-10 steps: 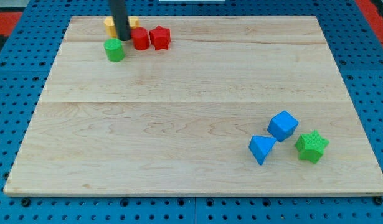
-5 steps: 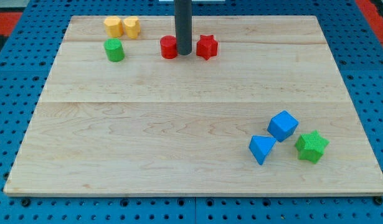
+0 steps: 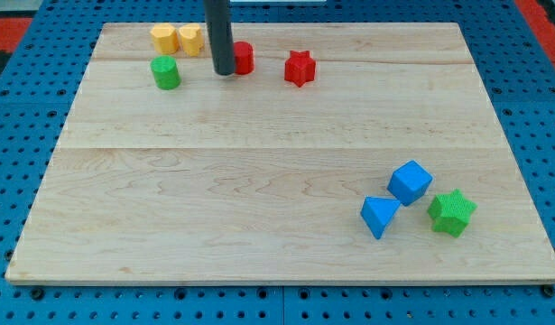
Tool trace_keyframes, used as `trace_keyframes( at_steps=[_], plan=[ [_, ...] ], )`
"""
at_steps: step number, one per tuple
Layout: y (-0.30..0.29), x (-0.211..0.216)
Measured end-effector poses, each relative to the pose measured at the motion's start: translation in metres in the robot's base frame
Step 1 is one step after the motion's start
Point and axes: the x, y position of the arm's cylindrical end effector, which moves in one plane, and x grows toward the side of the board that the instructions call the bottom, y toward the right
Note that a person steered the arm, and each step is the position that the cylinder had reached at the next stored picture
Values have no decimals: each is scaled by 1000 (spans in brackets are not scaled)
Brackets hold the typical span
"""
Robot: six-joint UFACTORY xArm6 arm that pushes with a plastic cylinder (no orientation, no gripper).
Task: Push the red star towards top rigt
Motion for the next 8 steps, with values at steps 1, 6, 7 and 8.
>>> trace_keyframes(
  at_steps=[1,6,7,8],
  plan=[
    [28,-16],
    [7,-24],
    [3,-55],
    [72,-53]
  ],
)
